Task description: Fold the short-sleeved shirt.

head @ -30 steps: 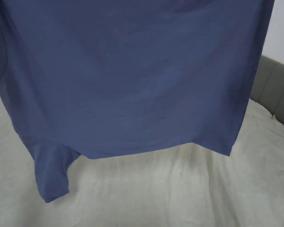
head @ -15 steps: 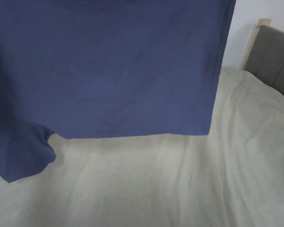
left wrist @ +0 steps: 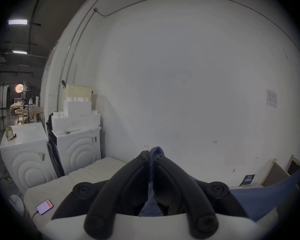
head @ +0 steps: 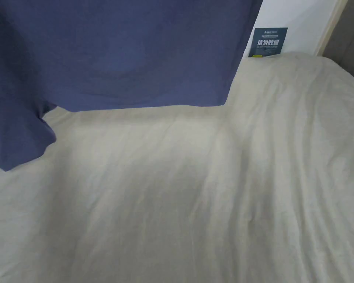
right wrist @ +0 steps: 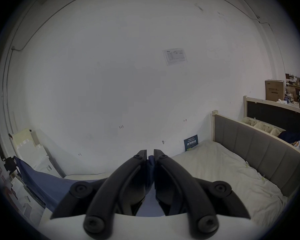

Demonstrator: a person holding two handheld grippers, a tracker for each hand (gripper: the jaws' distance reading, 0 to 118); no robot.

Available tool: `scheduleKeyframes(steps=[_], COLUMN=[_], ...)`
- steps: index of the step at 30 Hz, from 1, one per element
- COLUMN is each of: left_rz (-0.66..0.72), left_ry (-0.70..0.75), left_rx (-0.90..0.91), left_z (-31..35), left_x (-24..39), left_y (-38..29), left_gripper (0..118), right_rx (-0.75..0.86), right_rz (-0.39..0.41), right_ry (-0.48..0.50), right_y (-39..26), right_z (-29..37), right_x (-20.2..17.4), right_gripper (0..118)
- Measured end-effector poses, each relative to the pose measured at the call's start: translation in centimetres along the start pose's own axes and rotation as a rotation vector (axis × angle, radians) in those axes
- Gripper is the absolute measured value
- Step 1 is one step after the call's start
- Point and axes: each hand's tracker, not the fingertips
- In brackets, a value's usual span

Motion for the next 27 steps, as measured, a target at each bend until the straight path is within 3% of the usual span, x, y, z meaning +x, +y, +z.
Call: scheduleKeyframes(steps=[8,13,20,27], left_rz=[-0.056,-0.100,-0.114,-0.161], left_ry=[0.015,0.006,-0.036,-0.080], left_rx=[-0.243,-0.450,-0.629,-0.719], left_z=[-1.7,-0.9,3.9,13.4], left_x=[-1.9,-4.3,-8.7,-13.2], left_y=[-13.0,-23.2,-33.6,-39.1], left_gripper=[3,3,3,3], right_rx=[-0.184,-0.356,-0.518,-0.650], right_rz=[-0.013,-0.071,-0.080,-0.132], right_ry=[-0.071,-0.104,-0.135,-0.110], right_y=[-9.8,-18.9,-29.5,-36.1], right_z=[-3.8,-3.9,0.1,7.9], right_x=[3.7,7.0,11.3,15.7], right_gripper=[13,13,13,13])
